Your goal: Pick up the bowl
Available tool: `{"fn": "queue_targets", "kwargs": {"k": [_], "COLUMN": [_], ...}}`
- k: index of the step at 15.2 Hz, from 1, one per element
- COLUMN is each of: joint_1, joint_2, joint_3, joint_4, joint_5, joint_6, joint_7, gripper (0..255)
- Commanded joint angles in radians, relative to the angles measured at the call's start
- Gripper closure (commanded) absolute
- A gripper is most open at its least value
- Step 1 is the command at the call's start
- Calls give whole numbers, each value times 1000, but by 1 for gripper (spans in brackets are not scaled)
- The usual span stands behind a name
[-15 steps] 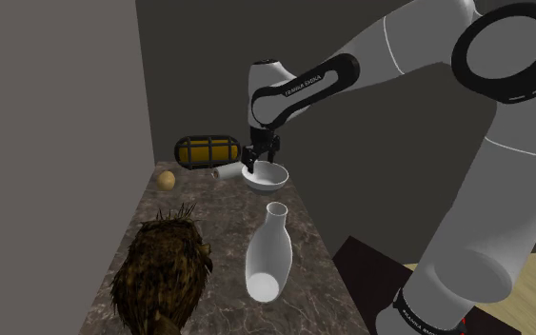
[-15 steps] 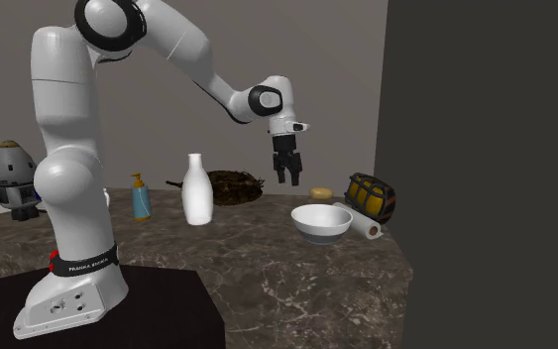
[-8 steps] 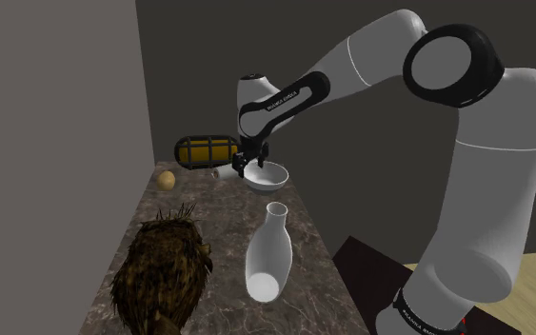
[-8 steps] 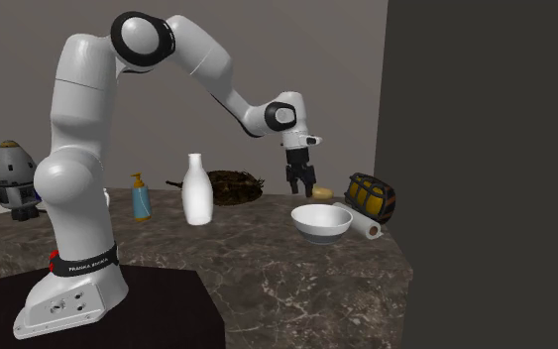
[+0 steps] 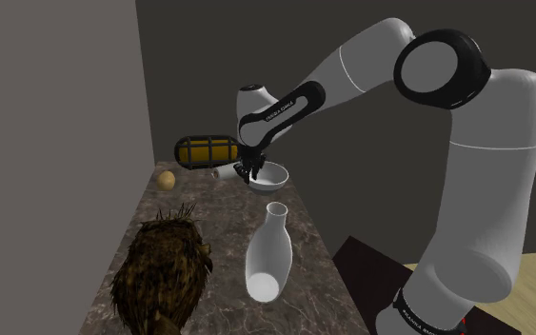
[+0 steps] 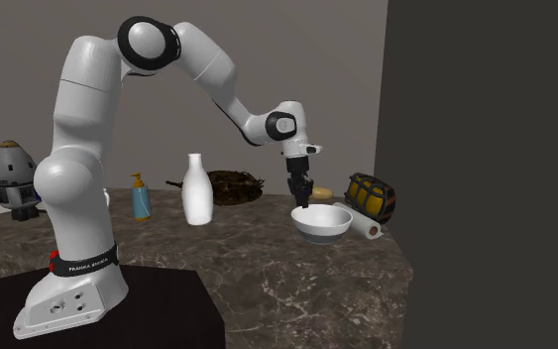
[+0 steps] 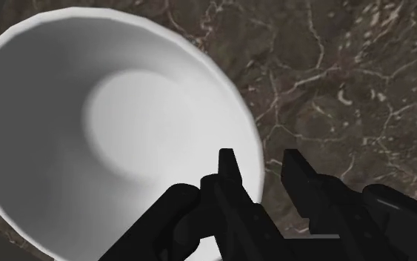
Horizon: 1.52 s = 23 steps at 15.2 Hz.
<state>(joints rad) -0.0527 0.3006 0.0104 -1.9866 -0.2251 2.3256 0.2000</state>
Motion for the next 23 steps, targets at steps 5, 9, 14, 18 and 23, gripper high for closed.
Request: {"fn": "queue_targets", "kwargs": {"k": [5,9,14,18,23], "joint_1": [0,-1,-1,-1,-1], "joint_2": [0,-6,-42,-69,-97], "joint_3": [0,0,4,6,8], "joint_4": [0,4,25,45,76], "joint_5": [0,2,12,19,28], "joint_6": [1,-9,-66,-112,-171], "joint_7": [0,-3,-16,-27,-39], "gripper": [255,255,255,255,255]}}
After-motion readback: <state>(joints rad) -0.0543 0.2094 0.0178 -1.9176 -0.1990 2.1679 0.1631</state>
